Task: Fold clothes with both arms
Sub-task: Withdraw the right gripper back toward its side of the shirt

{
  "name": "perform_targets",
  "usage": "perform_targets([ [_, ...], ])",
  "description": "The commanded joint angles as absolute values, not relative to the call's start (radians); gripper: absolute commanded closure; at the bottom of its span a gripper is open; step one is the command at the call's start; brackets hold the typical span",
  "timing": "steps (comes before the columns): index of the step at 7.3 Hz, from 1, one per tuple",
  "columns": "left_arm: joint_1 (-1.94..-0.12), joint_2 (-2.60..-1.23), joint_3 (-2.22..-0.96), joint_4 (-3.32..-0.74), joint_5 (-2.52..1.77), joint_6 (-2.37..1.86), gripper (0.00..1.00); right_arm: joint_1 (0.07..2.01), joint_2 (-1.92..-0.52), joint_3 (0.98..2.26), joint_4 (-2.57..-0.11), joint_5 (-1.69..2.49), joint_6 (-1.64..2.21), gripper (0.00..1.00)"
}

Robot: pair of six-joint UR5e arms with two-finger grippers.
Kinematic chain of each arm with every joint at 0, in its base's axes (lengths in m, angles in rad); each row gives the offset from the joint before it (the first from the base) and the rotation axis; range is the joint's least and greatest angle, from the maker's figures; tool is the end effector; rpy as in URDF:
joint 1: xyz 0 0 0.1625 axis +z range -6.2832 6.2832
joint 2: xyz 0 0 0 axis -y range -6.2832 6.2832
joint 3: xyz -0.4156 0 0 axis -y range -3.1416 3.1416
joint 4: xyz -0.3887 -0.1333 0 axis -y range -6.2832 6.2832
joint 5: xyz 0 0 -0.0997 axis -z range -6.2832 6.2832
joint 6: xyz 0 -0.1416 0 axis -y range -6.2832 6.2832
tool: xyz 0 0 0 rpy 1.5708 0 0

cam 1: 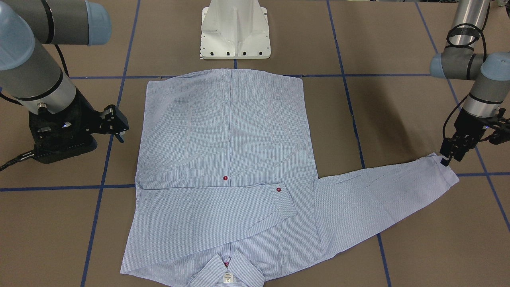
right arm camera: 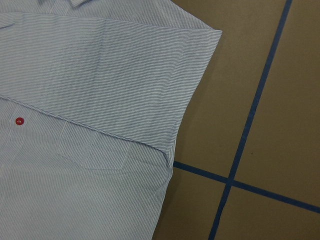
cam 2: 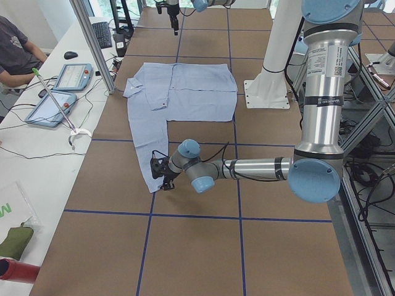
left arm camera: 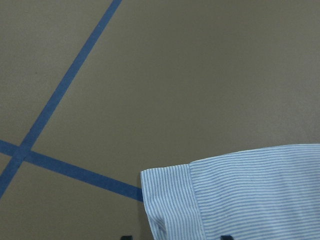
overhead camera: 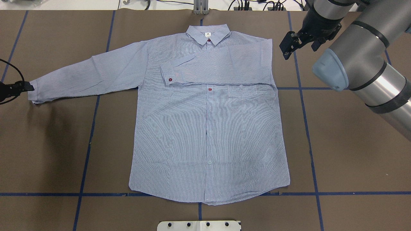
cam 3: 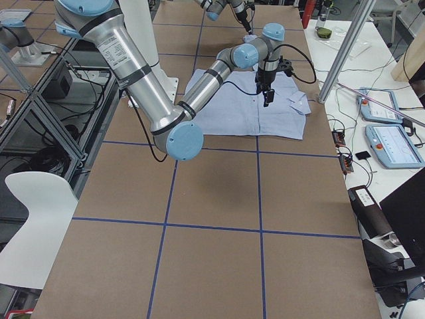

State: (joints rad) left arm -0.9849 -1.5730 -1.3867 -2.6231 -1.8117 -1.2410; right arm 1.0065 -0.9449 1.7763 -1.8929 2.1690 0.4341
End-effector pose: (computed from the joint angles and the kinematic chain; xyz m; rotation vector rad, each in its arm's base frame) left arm 0.2226 -0.5155 0.6608 0.3546 0.8326 -0.5057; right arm -0.3021 -0.5774 0.2657 0.1539 -0.7519 -0.2760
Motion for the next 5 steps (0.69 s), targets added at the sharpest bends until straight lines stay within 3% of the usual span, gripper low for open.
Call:
perform_targets([
  [1, -0.971, -1.578, -1.385, -2.622, -1.81, -1.243, 0.38, 1.008, -0.949, 1.776, -1.893, 2.169, 0.434, 0.0],
  [5, -0.957, -1.591, -1.364, -2.622, -1.812, -1.243, 0.47, 1.006, -0.959, 1.787, -1.888, 2.168, 0.434, 0.0],
])
